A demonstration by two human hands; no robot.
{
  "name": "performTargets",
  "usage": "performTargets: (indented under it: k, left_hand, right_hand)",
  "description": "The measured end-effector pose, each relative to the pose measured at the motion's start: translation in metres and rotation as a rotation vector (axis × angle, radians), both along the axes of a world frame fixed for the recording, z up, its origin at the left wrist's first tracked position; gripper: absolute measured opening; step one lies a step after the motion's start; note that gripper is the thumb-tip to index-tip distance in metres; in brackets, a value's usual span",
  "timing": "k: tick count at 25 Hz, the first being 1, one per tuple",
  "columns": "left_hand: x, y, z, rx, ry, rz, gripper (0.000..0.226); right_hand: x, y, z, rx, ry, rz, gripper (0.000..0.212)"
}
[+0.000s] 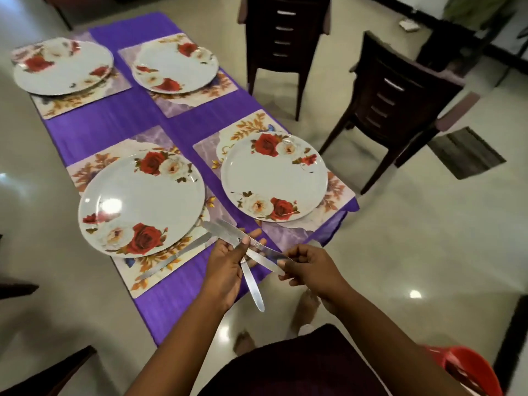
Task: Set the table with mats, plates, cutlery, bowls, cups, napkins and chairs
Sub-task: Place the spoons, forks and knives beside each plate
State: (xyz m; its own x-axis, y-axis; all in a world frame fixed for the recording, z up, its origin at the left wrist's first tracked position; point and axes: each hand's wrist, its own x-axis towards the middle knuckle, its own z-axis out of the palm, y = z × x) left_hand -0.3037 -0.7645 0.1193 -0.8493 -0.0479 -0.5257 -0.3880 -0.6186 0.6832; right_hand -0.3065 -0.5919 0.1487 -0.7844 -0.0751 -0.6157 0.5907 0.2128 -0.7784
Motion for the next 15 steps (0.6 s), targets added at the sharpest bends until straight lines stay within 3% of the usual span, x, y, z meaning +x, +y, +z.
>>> performTargets:
  k: [6, 12, 15]
  left_hand:
    - [-0.052, 0.055, -0.001, -0.094, -0.026, -0.134, 0.026]
    - [-0.104, 0.125, 0.004, 0.031, -0.12, -0.091, 0.045]
    - [-0.131, 0.161, 0.012, 0.06, -0.041, -0.055, 0.035]
  right_hand:
    - [-0.029, 0.069, -0.009, -0.033, 0.019, -0.203, 0.013]
    - [-0.092, 0.137, -0.01, -0.1, 0.014, -0.201, 0.01]
    - [-0.127, 0.175, -0.002, -0.234, 0.029, -0.255, 0.011]
